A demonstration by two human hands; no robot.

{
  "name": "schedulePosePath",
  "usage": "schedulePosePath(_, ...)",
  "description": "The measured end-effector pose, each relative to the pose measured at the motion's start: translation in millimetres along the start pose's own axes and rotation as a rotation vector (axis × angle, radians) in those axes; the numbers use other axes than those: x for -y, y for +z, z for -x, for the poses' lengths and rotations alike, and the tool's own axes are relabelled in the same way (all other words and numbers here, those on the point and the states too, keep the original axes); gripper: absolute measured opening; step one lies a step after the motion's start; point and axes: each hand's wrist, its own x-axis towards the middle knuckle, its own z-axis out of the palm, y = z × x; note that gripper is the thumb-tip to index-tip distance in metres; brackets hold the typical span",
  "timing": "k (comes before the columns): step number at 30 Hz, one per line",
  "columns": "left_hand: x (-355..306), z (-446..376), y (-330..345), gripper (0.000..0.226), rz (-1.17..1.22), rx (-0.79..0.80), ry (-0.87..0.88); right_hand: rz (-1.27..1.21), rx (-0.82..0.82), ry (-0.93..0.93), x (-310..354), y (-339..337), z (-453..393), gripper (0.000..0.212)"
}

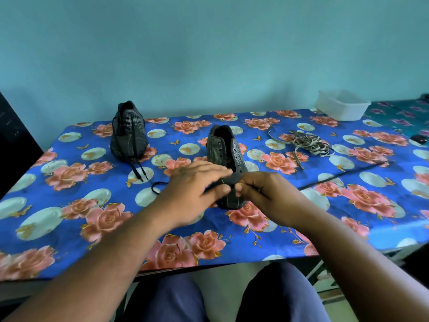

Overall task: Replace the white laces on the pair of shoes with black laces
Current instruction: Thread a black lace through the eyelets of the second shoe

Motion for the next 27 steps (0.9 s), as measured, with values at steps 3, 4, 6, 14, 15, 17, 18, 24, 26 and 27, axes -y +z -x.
schedulePosePath(3, -7.8, -2.9, 7.2, 0.039, -0.032, -0.117, -0.005, -0.003, -0.013, -0.014, 1.6, -1.5, -0.6, 0.025)
schedulePosePath(4, -3.2, 0.2, 7.8, 0.039, -0.057, -0.148, -0.038, 0.012, -0.015, -0.003, -1.0, -2.7, 1.5, 0.027)
schedulePosePath(6, 16.4, 9.5, 4.8, 0.036, -0.119, -0.209, -0.101, 0.069, -0.020, 0.049, -12.4, -5.4, 9.3, 0.029)
schedulePosePath(14, 101.0, 44.2, -40.3, 0.008, -0.369, -0.115, -0.708, 0.093, -0.147, 0.230, -51.4, -22.9, 35.0, 0.027)
schedulePosePath(15, 92.3, 40.9, -37.1, 0.013, -0.404, -0.133, -0.636, 0.085, -0.145, 0.212, -46.5, -21.5, 32.3, 0.029)
schedulePosePath(17, 54.4, 29.5, -24.0, 0.041, -0.378, -0.197, -0.385, 0.061, -0.098, 0.129, -27.6, -15.1, 24.2, 0.031)
schedulePosePath(18, 30.7, 22.8, -17.2, 0.051, -0.294, -0.201, -0.243, 0.050, -0.062, 0.073, -17.1, -10.9, 19.2, 0.031)
schedulePosePath(24, -17.6, 1.7, 8.9, 0.037, -0.106, -0.079, 0.080, 0.038, -0.032, -0.042, 4.5, -7.4, 11.1, 0.027)
schedulePosePath(26, 0.0, 3.6, 3.5, 0.025, 0.065, -0.151, 0.020, 0.052, -0.081, 0.035, -7.6, -13.7, 21.2, 0.035)
schedulePosePath(27, 12.6, 6.5, -3.0, 0.020, 0.199, -0.187, -0.064, 0.058, -0.108, 0.076, -15.9, -17.0, 27.4, 0.036)
